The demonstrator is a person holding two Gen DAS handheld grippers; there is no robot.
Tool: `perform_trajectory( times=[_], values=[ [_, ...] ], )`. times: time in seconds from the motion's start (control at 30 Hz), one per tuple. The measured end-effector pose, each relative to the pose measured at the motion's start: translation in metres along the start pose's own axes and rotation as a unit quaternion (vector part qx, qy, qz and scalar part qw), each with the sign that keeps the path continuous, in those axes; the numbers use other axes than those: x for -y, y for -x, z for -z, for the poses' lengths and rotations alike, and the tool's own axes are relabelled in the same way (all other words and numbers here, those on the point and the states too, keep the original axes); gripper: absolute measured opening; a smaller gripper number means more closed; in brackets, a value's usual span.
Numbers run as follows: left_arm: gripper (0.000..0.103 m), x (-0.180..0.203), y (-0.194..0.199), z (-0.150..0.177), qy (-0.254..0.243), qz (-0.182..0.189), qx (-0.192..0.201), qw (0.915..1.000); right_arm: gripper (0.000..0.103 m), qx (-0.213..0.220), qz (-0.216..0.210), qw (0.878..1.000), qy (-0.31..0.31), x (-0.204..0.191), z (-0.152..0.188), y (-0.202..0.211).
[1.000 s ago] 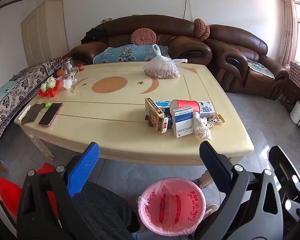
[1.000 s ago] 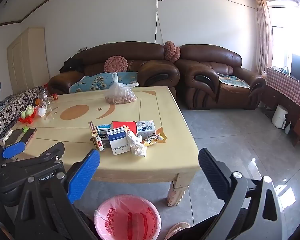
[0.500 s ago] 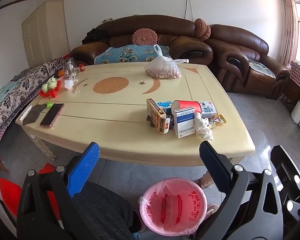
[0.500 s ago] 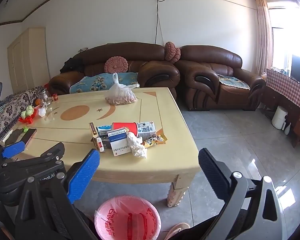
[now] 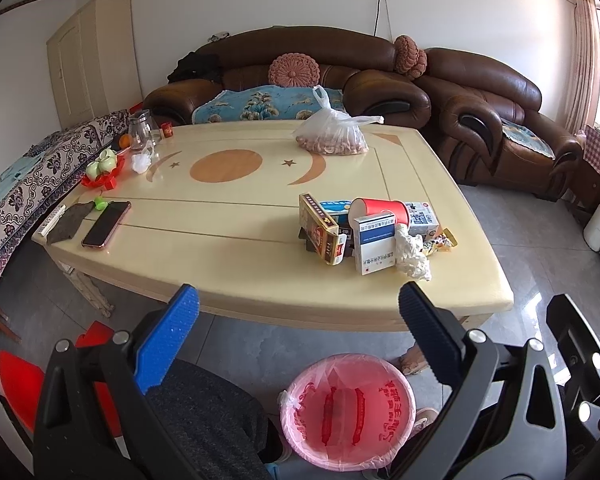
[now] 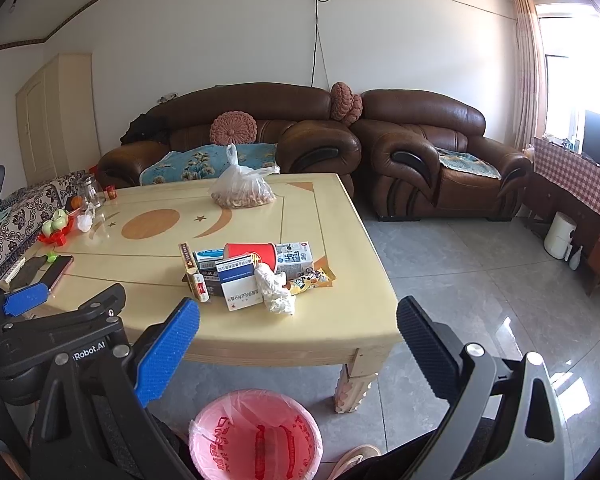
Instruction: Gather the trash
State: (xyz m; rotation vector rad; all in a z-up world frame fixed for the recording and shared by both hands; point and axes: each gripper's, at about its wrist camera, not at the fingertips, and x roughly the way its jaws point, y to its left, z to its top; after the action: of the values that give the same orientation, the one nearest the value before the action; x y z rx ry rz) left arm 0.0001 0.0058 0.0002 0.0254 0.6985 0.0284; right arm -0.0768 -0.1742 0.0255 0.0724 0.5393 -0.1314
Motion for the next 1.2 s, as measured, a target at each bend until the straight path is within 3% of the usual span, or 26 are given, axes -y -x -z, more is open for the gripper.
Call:
perform_trajectory(
  times=[1.2],
  values=[
    [0.098, -0.0042, 0.0005, 0.0009, 0.005, -0.002, -0.002, 1.0, 0.097, -0.005, 0.001, 1.0, 0.004, -0.0053, 0.0019, -0.0078]
  ],
)
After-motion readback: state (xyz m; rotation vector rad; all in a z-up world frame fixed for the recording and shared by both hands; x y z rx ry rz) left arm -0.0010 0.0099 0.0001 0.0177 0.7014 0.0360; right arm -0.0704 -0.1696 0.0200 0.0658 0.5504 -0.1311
